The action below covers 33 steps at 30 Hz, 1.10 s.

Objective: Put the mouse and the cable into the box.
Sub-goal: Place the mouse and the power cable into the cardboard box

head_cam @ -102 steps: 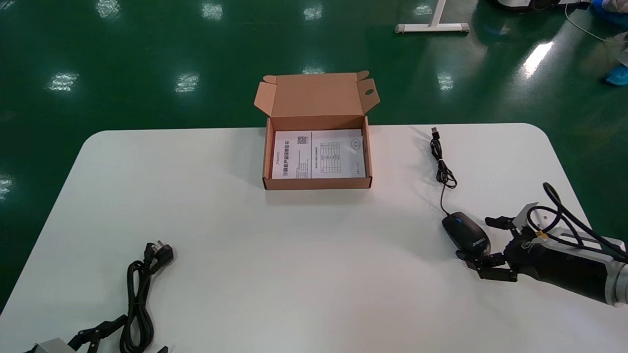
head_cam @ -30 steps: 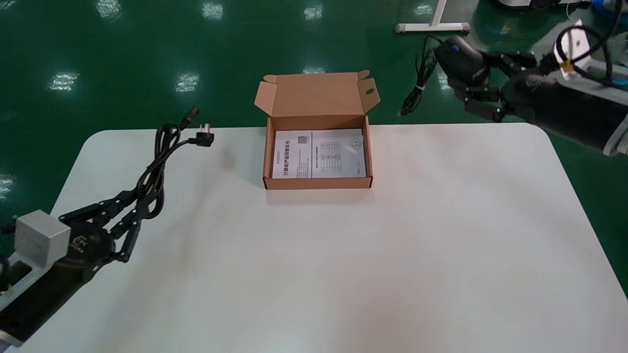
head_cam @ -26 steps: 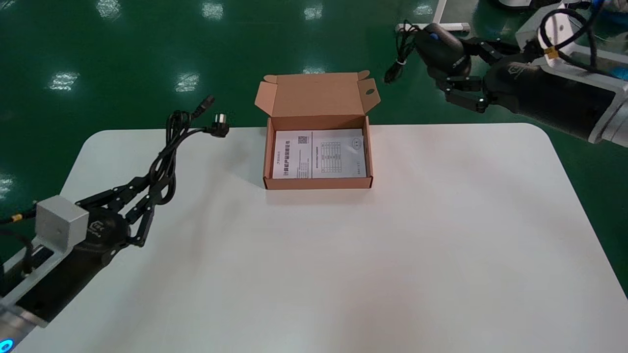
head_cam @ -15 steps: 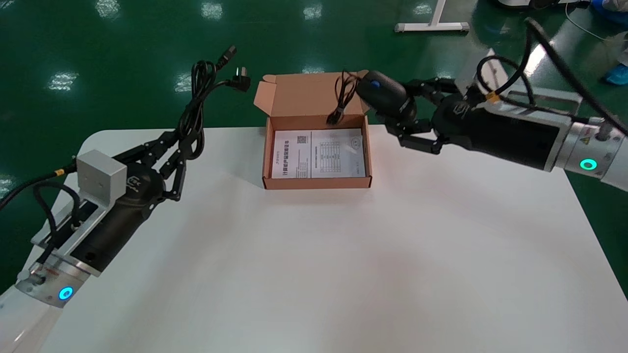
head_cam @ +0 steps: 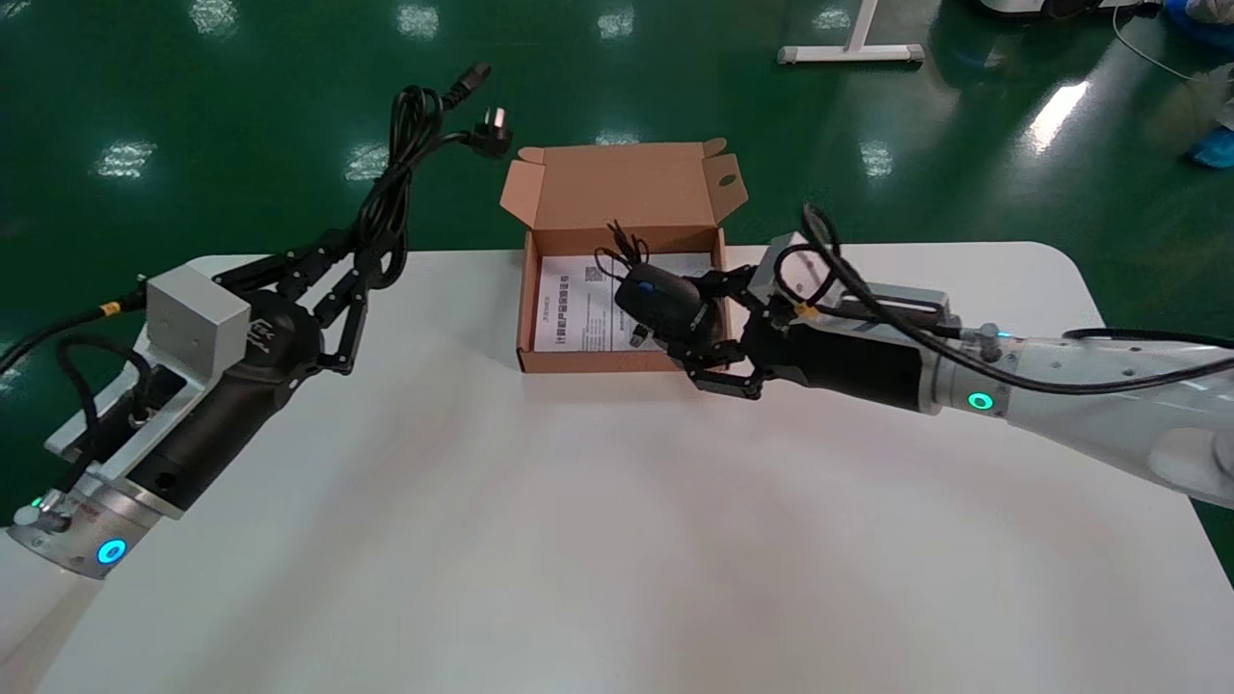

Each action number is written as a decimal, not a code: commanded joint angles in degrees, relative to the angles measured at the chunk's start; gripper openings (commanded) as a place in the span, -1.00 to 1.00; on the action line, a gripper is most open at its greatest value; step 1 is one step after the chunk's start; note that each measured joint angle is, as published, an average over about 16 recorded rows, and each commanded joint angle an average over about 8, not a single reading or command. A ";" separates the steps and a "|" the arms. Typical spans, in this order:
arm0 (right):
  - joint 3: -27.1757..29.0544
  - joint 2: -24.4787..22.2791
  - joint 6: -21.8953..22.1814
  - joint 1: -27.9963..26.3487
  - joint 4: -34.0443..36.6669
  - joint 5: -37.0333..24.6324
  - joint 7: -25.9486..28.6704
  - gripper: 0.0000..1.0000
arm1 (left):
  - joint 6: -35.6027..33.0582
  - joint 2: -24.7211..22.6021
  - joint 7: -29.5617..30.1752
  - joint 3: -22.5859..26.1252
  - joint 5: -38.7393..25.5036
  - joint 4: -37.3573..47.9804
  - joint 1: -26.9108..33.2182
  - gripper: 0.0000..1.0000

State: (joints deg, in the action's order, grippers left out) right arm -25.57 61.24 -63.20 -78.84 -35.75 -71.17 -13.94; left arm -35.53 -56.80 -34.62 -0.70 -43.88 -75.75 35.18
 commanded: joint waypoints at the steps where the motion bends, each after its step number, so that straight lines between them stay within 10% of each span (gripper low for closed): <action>1: -0.55 1.66 0.47 -0.07 1.37 -0.63 -1.06 -1.00 | -0.09 0.32 0.05 0.17 -0.24 -0.21 0.03 -1.00; 33: 3.81 11.03 4.36 -5.81 29.75 4.49 -22.79 -1.00 | -0.04 2.13 1.28 3.18 -3.11 -0.83 -0.64 -1.00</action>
State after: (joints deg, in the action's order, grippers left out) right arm -21.86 72.28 -58.72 -84.54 -6.10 -66.81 -36.62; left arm -35.59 -54.66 -33.43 2.36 -46.93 -76.63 34.39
